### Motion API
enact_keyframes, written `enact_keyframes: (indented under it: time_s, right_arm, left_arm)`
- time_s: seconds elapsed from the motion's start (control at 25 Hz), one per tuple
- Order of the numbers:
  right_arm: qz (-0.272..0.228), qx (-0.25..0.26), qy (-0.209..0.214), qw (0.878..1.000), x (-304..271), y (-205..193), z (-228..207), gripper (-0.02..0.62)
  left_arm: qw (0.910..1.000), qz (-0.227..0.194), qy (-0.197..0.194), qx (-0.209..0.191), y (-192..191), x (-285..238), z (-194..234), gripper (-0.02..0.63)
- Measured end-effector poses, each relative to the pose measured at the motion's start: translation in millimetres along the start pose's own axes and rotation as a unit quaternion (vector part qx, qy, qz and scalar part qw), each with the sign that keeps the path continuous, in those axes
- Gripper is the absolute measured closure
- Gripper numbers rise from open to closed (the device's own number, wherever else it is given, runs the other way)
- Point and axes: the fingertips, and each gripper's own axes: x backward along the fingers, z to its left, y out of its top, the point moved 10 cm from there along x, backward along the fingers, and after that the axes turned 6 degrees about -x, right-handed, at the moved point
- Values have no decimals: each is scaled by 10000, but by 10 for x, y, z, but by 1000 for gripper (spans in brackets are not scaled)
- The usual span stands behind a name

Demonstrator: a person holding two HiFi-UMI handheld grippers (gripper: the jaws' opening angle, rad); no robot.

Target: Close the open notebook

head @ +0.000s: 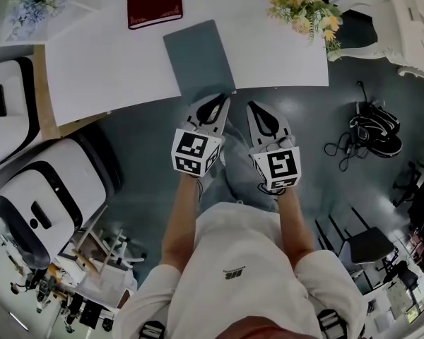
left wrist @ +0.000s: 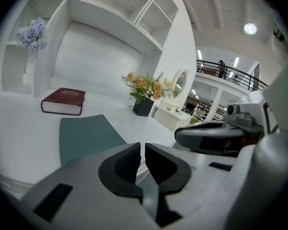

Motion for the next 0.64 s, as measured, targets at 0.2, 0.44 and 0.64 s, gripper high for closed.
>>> enact_keyframes:
  time_s: [0.2, 0.44, 0.64]
  right_arm:
    - [-31, 70, 41, 10000, 50, 41, 64, 598]
    - [-43, 132, 75, 9999, 111, 71, 106, 598]
    - [-31, 171, 76, 9998, 158, 91, 117, 598]
  left_arm:
    - [10000, -37, 46, 5, 22, 103, -28, 606]
    - [9999, -93, 71, -12, 57, 173, -78, 606]
    - [9999, -108, 86, -8, 66, 214, -121, 606]
